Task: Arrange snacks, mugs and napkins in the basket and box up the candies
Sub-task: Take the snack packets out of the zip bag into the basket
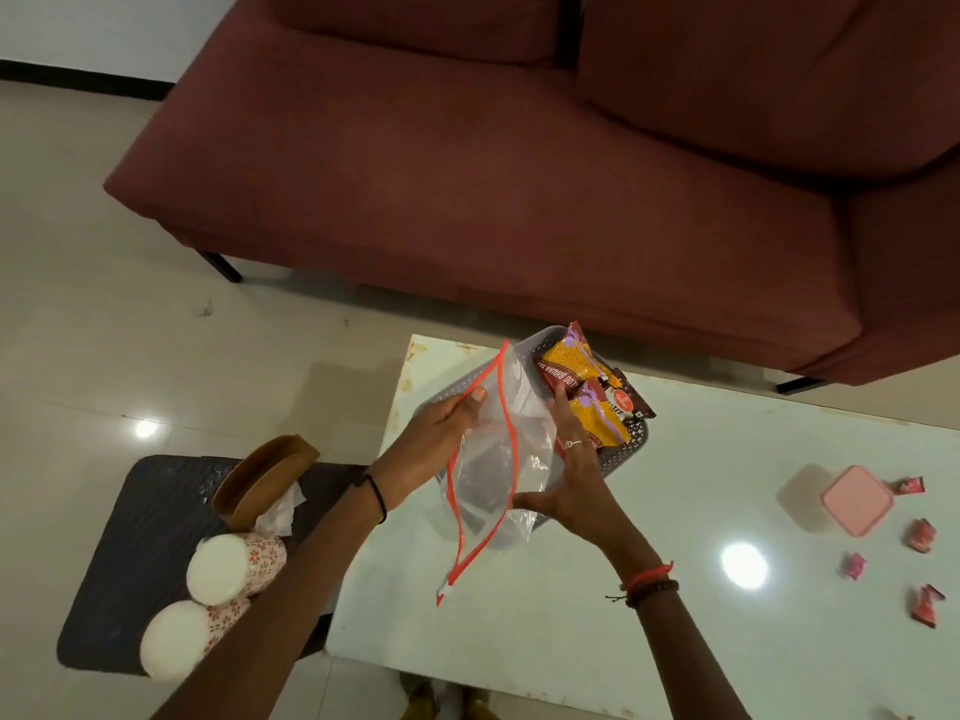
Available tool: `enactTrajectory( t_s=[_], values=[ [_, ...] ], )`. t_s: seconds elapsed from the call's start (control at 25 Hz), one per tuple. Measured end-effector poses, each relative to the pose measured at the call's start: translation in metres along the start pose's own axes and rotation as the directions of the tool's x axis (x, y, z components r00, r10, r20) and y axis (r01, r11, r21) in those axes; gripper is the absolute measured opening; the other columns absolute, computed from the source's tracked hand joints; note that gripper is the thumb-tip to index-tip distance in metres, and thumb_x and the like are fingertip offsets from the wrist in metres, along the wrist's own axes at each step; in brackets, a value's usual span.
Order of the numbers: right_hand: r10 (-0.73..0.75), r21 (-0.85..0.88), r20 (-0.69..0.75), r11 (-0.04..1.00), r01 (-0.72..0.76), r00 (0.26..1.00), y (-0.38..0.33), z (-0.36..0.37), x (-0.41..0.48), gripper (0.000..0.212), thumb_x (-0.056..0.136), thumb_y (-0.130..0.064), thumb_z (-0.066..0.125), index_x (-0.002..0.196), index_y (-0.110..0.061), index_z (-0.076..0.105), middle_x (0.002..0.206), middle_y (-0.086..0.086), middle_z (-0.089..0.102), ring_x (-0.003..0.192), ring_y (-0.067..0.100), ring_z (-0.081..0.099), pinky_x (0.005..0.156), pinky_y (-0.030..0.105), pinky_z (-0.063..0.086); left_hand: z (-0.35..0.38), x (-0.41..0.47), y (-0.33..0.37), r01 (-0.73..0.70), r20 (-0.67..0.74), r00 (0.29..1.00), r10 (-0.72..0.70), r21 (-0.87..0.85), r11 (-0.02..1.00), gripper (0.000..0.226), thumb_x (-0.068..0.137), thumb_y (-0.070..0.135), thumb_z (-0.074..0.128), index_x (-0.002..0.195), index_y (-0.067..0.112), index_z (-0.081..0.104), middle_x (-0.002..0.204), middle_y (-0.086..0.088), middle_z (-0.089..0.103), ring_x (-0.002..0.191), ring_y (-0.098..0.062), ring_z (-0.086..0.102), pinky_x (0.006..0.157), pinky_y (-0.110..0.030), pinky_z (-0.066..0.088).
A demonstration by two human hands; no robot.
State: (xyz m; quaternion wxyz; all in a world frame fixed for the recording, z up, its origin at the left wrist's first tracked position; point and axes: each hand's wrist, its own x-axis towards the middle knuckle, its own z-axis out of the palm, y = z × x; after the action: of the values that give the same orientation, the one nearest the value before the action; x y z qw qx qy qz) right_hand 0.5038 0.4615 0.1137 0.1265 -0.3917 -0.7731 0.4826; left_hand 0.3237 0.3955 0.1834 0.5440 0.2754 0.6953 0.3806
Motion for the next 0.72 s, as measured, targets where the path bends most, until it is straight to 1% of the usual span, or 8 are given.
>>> enactTrajectory(
  t_s=[0.08, 0.16, 0.32, 0.44, 0.52, 0.56, 0.64, 0.72],
  values=[
    [0.045, 0.054, -0.010, 0.998, -0.045, 0.999, -0.005, 0.006, -0.005, 0.121, 0.054, -0.037, 0.090, 0.144, -0.043, 0.009, 0.158, 0.000, 0.022, 0.145, 0.024, 0.025, 0.115, 0.054, 0.028, 0.012, -0.007, -0.005, 0.038, 0.045, 0.998, -0.031, -0.163, 0.986, 0.041, 0.097, 0.039, 0.037, 0.133, 0.022, 0.046, 0.128, -0.010, 0.059, 0.115, -0.024, 0.059, 0.103, -0.043, 0.047],
    [0.176, 0.153, -0.055, 0.974, -0.166, 0.983, -0.004, 0.008, -0.010, 0.110, 0.060, -0.030, 0.088, 0.148, -0.028, 0.021, 0.148, 0.005, 0.041, 0.136, 0.025, 0.041, 0.111, 0.045, 0.038, 0.020, -0.011, -0.011, 0.069, 0.041, 0.997, -0.061, -0.234, 0.970, 0.042, 0.097, 0.037, 0.038, 0.133, 0.016, 0.045, 0.120, -0.021, 0.059, 0.107, -0.032, 0.062, 0.104, -0.045, 0.046],
    [0.396, 0.150, -0.210, 0.917, -0.371, 0.894, 0.007, 0.003, -0.025, 0.039, 0.080, -0.024, 0.074, 0.114, -0.009, 0.062, 0.119, 0.011, 0.064, 0.112, 0.027, 0.059, 0.089, 0.027, 0.044, 0.009, -0.020, -0.018, 0.107, 0.046, 0.994, -0.096, -0.490, 0.865, 0.032, 0.097, 0.033, 0.039, 0.100, 0.009, 0.060, 0.116, -0.024, 0.060, 0.107, -0.038, 0.059, 0.102, -0.043, 0.045],
    [0.438, 0.221, -0.266, 0.895, -0.388, 0.859, 0.007, -0.002, -0.040, 0.023, 0.080, -0.015, 0.073, 0.096, -0.005, 0.061, 0.112, 0.013, 0.060, 0.103, 0.025, 0.057, 0.085, 0.027, 0.042, 0.002, -0.025, -0.022, 0.075, -0.216, 0.961, -0.174, -0.403, 0.912, 0.026, 0.098, 0.028, 0.042, 0.103, 0.007, 0.056, 0.125, -0.023, 0.059, 0.112, -0.035, 0.059, 0.101, -0.042, 0.047],
    [0.465, 0.183, -0.305, 0.885, -0.428, 0.831, 0.006, -0.005, -0.050, 0.024, 0.080, -0.008, 0.070, 0.098, 0.002, 0.058, 0.108, 0.017, 0.059, 0.098, 0.030, 0.057, 0.079, 0.026, 0.041, 0.004, -0.038, -0.018, -0.001, -0.507, 0.853, -0.123, -0.237, 0.971, 0.028, 0.096, 0.025, 0.045, 0.115, 0.004, 0.050, 0.115, -0.019, 0.063, 0.095, -0.026, 0.060, 0.078, -0.024, 0.051],
    [0.473, 0.150, -0.318, 0.881, -0.449, 0.822, 0.005, -0.007, -0.055, 0.024, 0.080, -0.004, 0.067, 0.100, 0.004, 0.057, 0.107, 0.020, 0.059, 0.094, 0.031, 0.057, 0.076, 0.025, 0.040, 0.007, -0.050, -0.013, -0.102, -0.602, 0.799, 0.008, -0.122, 0.987, 0.023, 0.096, 0.024, 0.046, 0.109, 0.007, 0.052, 0.101, -0.013, 0.067, 0.083, -0.020, 0.060, 0.065, -0.015, 0.050],
    [0.452, 0.044, -0.316, 0.885, -0.463, 0.834, 0.001, -0.010, -0.064, 0.024, 0.080, 0.002, 0.062, 0.103, 0.006, 0.057, 0.108, 0.023, 0.060, 0.085, 0.028, 0.053, 0.070, 0.023, 0.037, 0.025, -0.079, -0.007, -0.316, -0.501, 0.820, 0.277, 0.008, 0.949, 0.009, 0.094, 0.026, 0.049, 0.095, 0.019, 0.055, 0.076, 0.004, 0.067, 0.062, -0.009, 0.062, 0.050, -0.009, 0.047],
    [0.423, 0.016, -0.292, 0.899, -0.438, 0.858, -0.006, -0.013, -0.073, 0.028, 0.081, 0.005, 0.059, 0.109, 0.005, 0.057, 0.112, 0.021, 0.060, 0.091, 0.029, 0.057, 0.071, 0.022, 0.038, 0.059, -0.106, -0.008, -0.367, -0.174, 0.911, 0.374, 0.072, 0.927, 0.012, 0.089, 0.038, 0.053, 0.098, 0.031, 0.056, 0.087, 0.016, 0.070, 0.076, -0.001, 0.067, 0.062, -0.008, 0.051]
  ],
)
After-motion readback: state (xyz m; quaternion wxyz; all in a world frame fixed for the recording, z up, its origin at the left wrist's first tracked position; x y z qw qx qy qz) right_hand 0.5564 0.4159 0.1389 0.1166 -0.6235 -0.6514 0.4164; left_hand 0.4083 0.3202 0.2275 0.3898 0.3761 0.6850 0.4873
